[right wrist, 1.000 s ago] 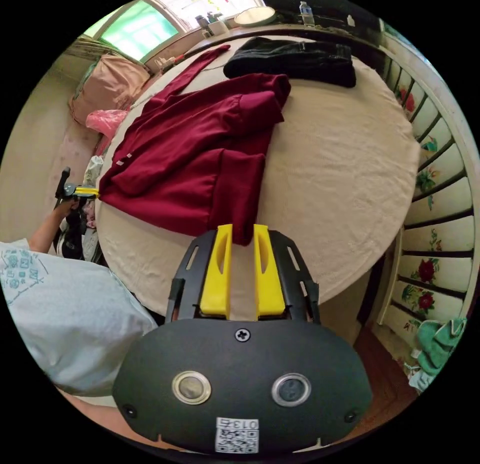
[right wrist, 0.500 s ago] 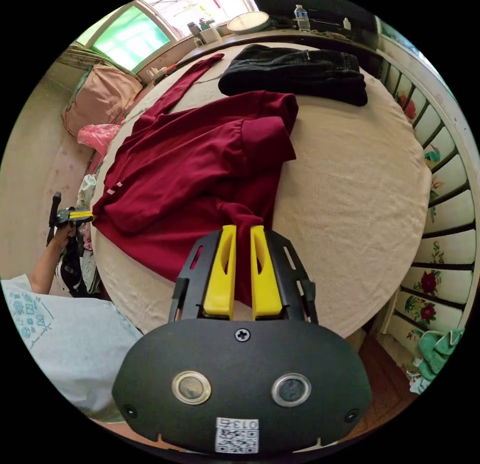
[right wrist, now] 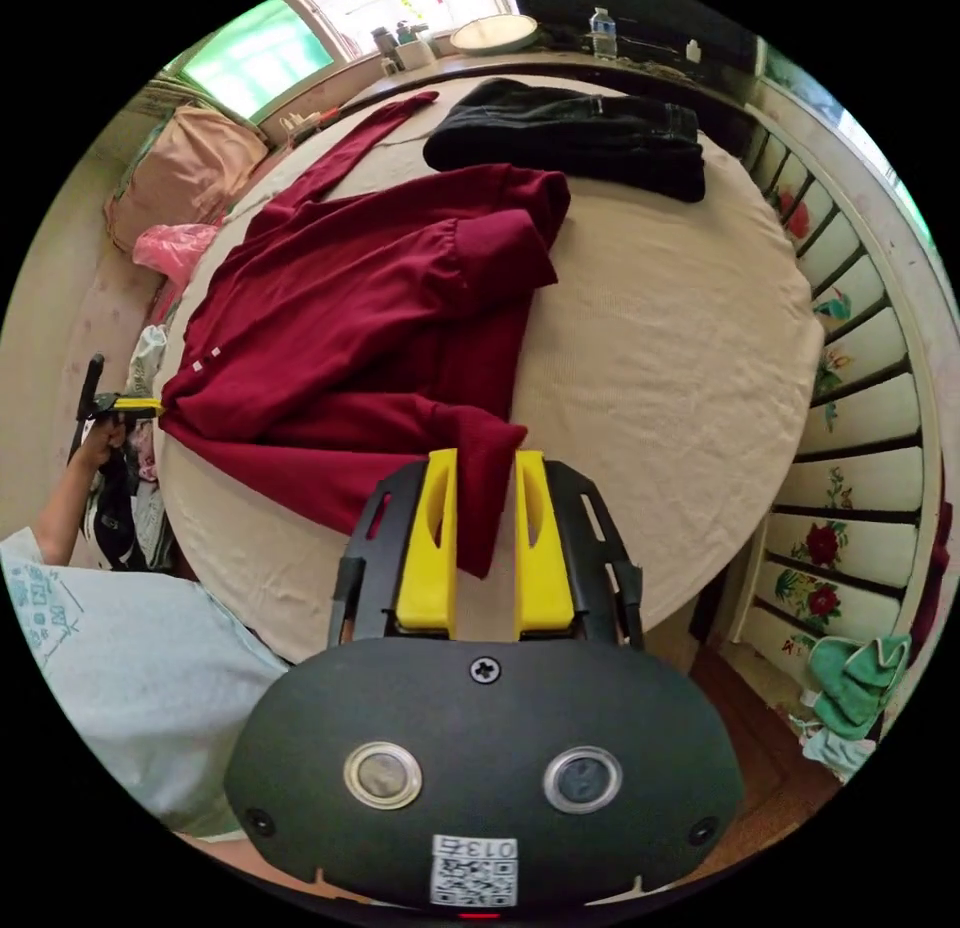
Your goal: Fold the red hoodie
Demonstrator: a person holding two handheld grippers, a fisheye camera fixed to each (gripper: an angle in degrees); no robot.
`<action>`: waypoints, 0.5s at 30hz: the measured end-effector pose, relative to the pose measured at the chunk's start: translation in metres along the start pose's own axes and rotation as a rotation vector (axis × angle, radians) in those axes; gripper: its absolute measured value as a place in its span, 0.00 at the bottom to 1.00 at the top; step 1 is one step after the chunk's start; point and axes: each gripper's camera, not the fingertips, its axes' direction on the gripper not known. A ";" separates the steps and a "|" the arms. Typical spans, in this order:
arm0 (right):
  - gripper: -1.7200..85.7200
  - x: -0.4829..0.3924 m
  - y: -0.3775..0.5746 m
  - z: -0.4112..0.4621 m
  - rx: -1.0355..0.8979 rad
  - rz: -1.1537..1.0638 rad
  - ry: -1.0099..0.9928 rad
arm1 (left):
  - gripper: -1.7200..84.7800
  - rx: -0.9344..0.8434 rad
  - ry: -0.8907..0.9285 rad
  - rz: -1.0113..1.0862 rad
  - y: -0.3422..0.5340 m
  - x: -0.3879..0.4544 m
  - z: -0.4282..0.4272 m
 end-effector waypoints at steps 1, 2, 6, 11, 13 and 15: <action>0.12 -0.003 0.005 -0.010 0.001 -0.005 0.055 | 0.03 0.009 0.007 -0.018 0.012 -0.003 -0.008; 0.12 -0.006 0.010 -0.022 0.030 -0.009 0.111 | 0.03 0.025 -0.008 -0.028 0.018 -0.004 -0.013; 0.10 -0.042 0.010 -0.045 0.135 -0.115 0.150 | 0.03 0.180 -0.001 0.111 0.020 0.038 -0.040; 0.05 -0.103 -0.032 0.003 0.015 -0.325 -0.020 | 0.03 0.117 0.047 0.292 -0.036 0.099 0.005; 0.04 -0.105 -0.044 0.031 -0.085 -0.318 -0.002 | 0.03 0.033 -0.062 0.266 -0.056 0.106 0.038; 0.03 -0.101 -0.047 0.044 -0.124 -0.315 0.013 | 0.03 0.045 -0.067 0.206 -0.059 0.099 0.042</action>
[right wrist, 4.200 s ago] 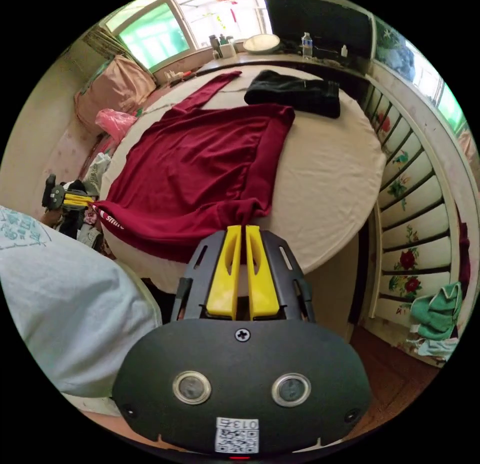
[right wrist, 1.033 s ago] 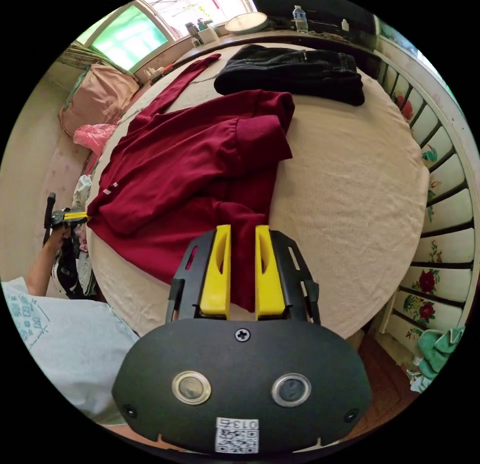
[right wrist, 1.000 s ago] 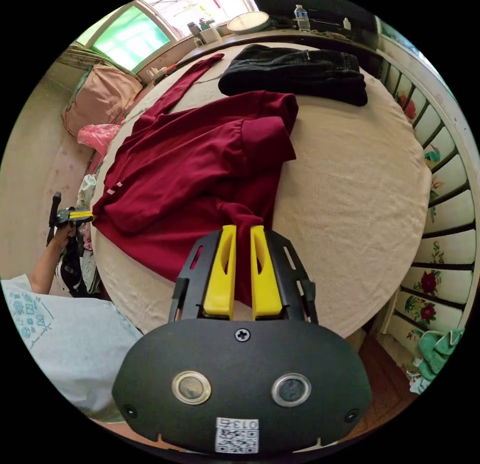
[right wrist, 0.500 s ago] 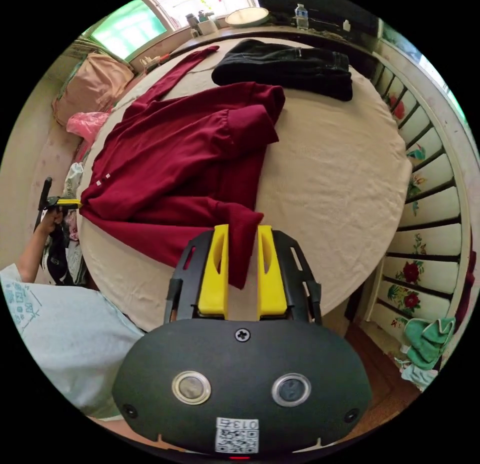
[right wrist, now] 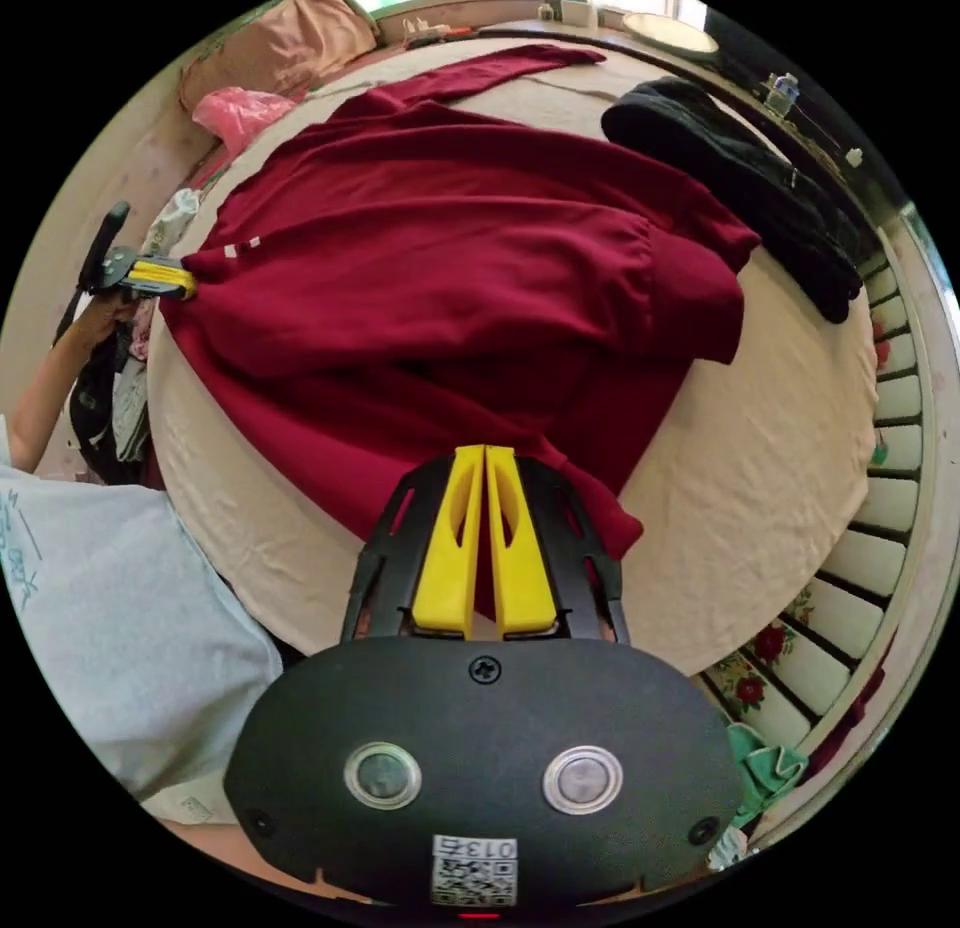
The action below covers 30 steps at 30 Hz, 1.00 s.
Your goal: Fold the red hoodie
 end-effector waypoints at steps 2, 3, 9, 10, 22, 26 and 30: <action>0.03 0.006 0.002 -0.027 0.066 0.031 0.019 | 0.03 0.025 -0.028 -0.072 0.007 -0.007 -0.014; 0.03 0.005 0.004 -0.039 0.116 0.018 0.042 | 0.03 0.074 -0.013 -0.070 0.014 -0.006 -0.029; 0.10 0.023 -0.041 -0.092 0.259 -0.094 0.231 | 0.09 0.119 -0.066 0.060 -0.019 0.030 -0.066; 0.11 0.030 -0.060 -0.088 0.218 -0.112 0.225 | 0.10 0.071 -0.078 0.111 -0.035 0.040 -0.058; 0.07 0.041 -0.141 -0.029 -0.190 -0.215 0.065 | 0.04 -0.151 -0.102 0.229 -0.089 0.085 -0.030; 0.05 -0.005 -0.139 -0.081 -0.041 -0.377 0.261 | 0.02 -0.072 -0.082 0.213 -0.078 0.095 -0.053; 0.05 -0.037 -0.127 -0.139 0.232 -0.401 0.413 | 0.02 0.087 -0.145 0.137 -0.062 0.102 -0.085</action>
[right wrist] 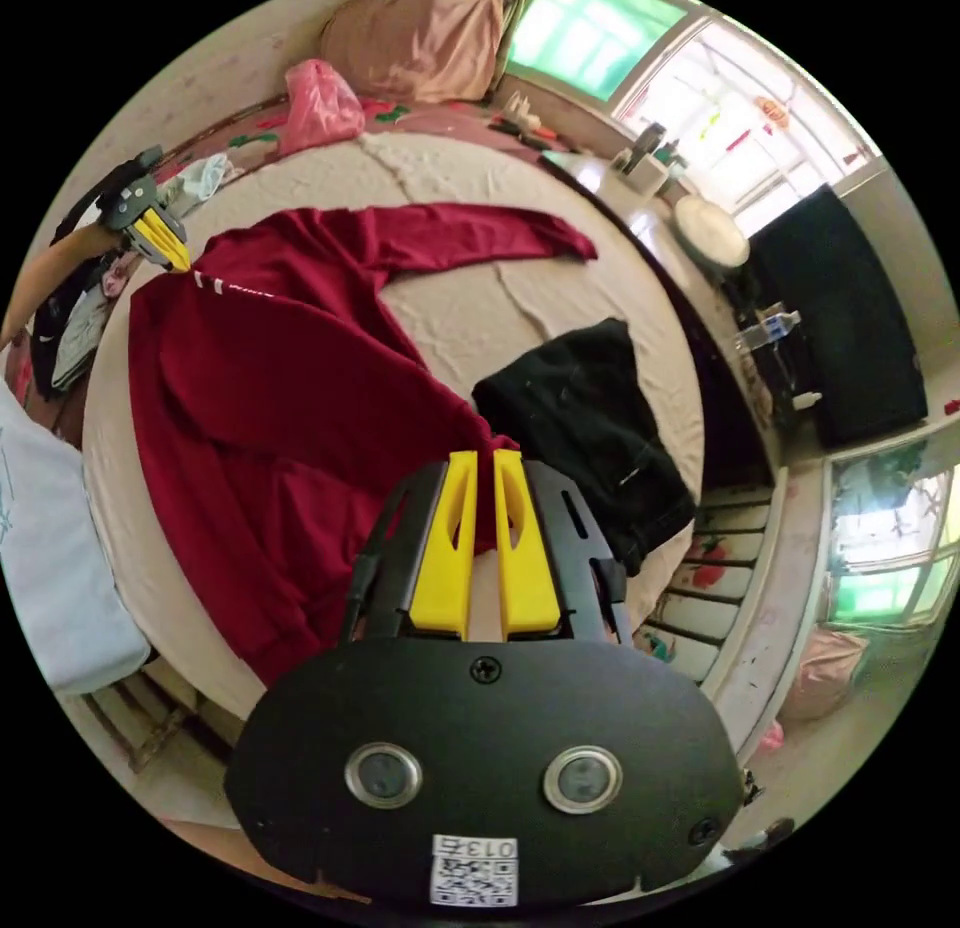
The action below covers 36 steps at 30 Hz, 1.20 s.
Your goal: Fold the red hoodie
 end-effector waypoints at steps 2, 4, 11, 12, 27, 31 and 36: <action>0.05 -0.006 0.005 -0.035 0.148 0.054 0.100 | 0.02 0.046 -0.019 -0.028 0.007 0.003 -0.006; 0.05 -0.014 0.011 -0.046 0.211 0.080 0.105 | 0.02 0.050 -0.047 -0.038 0.011 0.012 -0.005; 0.05 -0.087 0.064 -0.058 0.194 0.104 0.238 | 0.02 0.052 -0.214 0.125 0.022 0.078 -0.011; 0.05 -0.096 0.073 -0.063 0.201 0.109 0.255 | 0.02 0.053 -0.242 0.156 0.029 0.093 -0.016; 0.11 -0.269 0.223 -0.012 -0.232 0.121 0.369 | 0.02 -0.183 -0.433 0.348 0.096 0.201 0.037; 0.12 -0.250 0.274 -0.048 -0.294 0.319 0.327 | 0.04 -0.108 -0.367 0.141 0.122 0.177 -0.004; 0.13 -0.175 0.271 -0.087 -0.011 0.753 0.050 | 0.09 0.101 -0.207 -0.029 0.073 0.143 -0.035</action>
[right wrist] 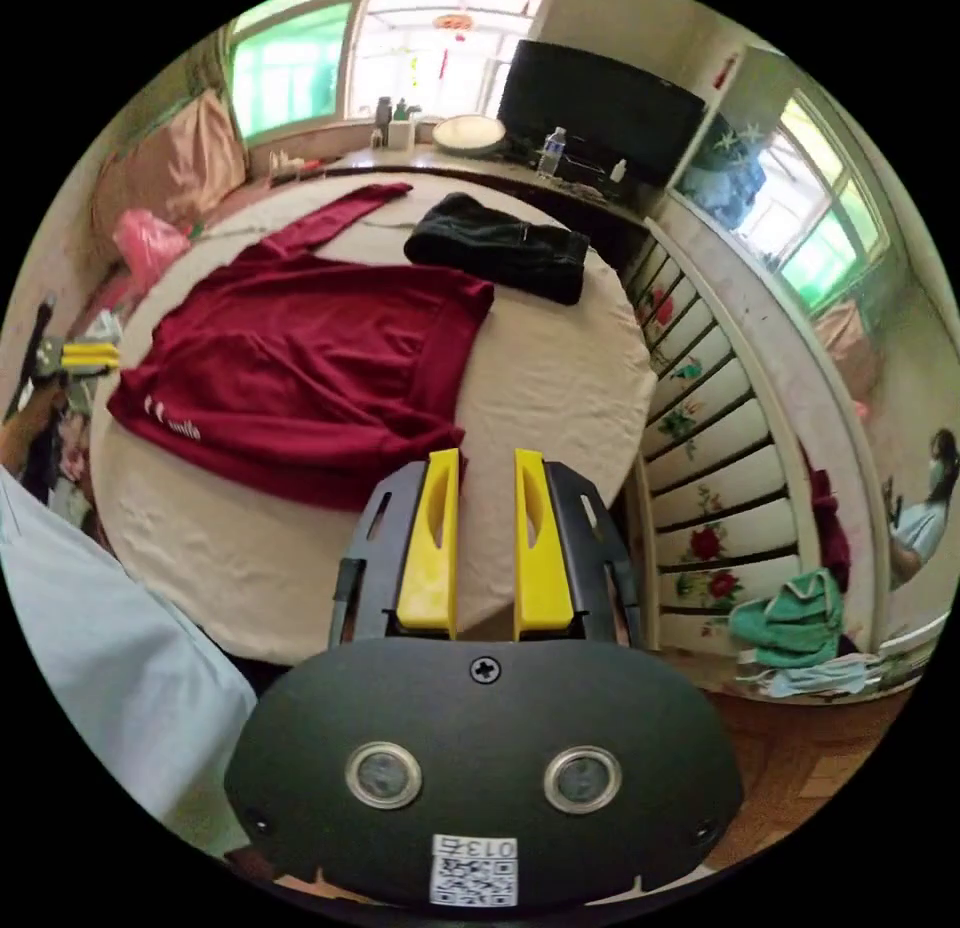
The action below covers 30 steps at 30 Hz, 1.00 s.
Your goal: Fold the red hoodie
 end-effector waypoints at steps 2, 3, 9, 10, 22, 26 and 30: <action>0.15 0.008 -0.018 0.016 -0.024 0.097 -0.140 | 0.10 0.011 0.052 0.026 -0.030 0.002 0.012; 0.16 0.010 -0.021 0.024 -0.054 0.108 -0.166 | 0.11 -0.002 0.079 0.045 -0.048 0.005 0.024; 0.08 0.035 -0.017 0.083 -0.285 0.143 -0.286 | 0.05 -0.180 0.232 0.120 -0.093 0.019 0.083; 0.07 0.036 -0.021 0.076 -0.255 0.116 -0.286 | 0.04 -0.152 0.200 0.138 -0.092 0.019 0.077; 0.12 0.041 0.008 0.090 -0.193 -0.041 -0.181 | 0.06 -0.051 0.105 0.018 -0.049 -0.019 0.069; 0.13 0.032 -0.006 0.054 -0.084 -0.076 -0.006 | 0.08 0.008 0.059 -0.084 -0.020 -0.049 0.042; 0.13 -0.002 -0.039 0.059 -0.014 -0.182 -0.064 | 0.08 -0.050 0.057 -0.018 -0.006 -0.053 0.048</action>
